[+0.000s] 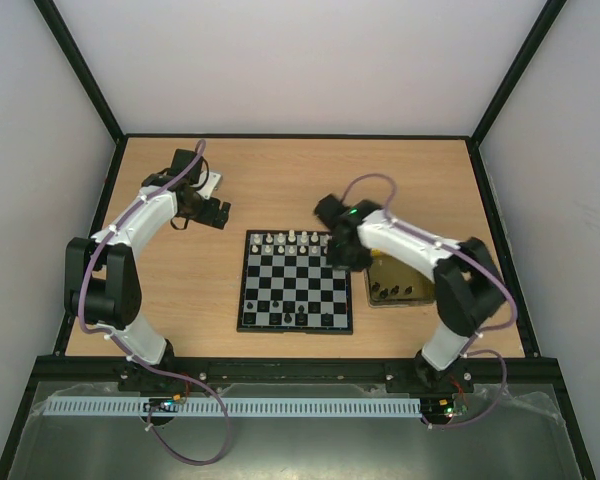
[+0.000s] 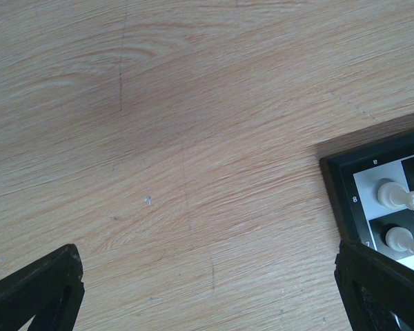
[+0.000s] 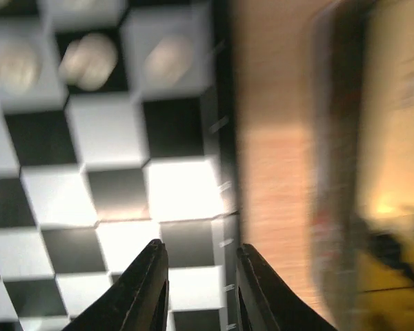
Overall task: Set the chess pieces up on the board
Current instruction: Move the storage box to the center of the board.
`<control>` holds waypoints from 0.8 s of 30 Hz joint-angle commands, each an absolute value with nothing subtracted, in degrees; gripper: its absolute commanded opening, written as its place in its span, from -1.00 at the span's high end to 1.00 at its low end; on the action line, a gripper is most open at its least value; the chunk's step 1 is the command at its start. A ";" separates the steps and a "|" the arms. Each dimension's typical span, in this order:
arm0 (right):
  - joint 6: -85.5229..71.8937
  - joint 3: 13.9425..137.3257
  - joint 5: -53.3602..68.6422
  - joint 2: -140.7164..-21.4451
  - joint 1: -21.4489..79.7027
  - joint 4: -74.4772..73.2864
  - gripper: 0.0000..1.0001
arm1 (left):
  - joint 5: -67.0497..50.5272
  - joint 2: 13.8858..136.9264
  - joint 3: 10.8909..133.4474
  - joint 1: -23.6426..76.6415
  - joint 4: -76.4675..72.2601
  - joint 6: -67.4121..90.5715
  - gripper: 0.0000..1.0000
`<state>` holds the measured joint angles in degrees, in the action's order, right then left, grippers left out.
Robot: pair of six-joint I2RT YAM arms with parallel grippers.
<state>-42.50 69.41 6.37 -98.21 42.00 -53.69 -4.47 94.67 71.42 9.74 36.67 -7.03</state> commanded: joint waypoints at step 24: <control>-50.65 59.24 -3.78 -77.11 10.22 -52.19 0.46 | -3.25 97.60 87.64 5.69 48.20 -13.35 -0.99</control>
